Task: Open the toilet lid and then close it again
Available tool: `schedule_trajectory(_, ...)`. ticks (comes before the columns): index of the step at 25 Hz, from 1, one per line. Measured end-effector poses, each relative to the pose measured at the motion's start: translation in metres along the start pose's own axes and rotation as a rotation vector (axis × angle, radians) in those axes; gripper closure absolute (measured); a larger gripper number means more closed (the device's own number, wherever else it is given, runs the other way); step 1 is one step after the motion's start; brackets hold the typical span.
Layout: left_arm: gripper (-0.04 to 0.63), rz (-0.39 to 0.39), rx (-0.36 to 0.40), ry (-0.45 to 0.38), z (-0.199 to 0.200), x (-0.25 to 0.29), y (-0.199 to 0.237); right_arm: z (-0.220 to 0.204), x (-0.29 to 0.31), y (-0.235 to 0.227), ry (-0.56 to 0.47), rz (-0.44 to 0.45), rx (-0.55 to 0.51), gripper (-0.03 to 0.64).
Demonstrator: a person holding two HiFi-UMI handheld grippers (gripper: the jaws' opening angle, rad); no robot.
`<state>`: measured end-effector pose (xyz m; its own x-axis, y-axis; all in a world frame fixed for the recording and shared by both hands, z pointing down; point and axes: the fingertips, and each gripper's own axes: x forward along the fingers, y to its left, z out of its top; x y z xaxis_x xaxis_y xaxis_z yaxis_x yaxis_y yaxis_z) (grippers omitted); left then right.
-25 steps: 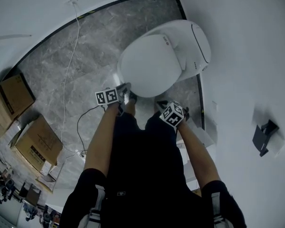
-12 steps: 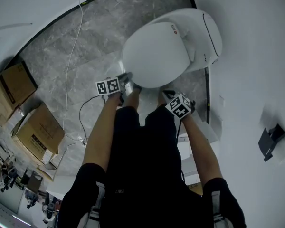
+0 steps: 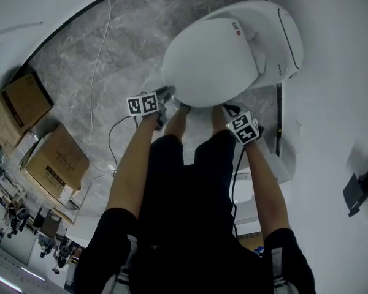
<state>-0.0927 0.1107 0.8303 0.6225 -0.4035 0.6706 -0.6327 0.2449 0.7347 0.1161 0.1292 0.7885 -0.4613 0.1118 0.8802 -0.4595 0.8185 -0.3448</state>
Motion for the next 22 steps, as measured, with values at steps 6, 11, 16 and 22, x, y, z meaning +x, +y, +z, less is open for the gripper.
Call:
schedule_trajectory(6, 0.505, 0.023, 0.011, 0.022, -0.002, 0.005, 0.015, -0.002, 0.014, 0.001, -0.014, -0.005, 0.036, 0.614)
schedule_trajectory(11, 0.499, 0.047, 0.022, 0.031, -0.005, 0.011, 0.027, -0.008, 0.023, 0.000, -0.018, -0.008, 0.054, 0.614)
schedule_trajectory(16, 0.495, 0.049, 0.013, 0.027, -0.007, 0.017, 0.037, -0.016, 0.031, -0.005, -0.011, -0.011, 0.074, 0.614)
schedule_trajectory(22, 0.476, 0.105, 0.044, 0.035, -0.008, 0.025, 0.055, -0.021, 0.041, -0.010, 0.003, -0.008, 0.082, 0.614)
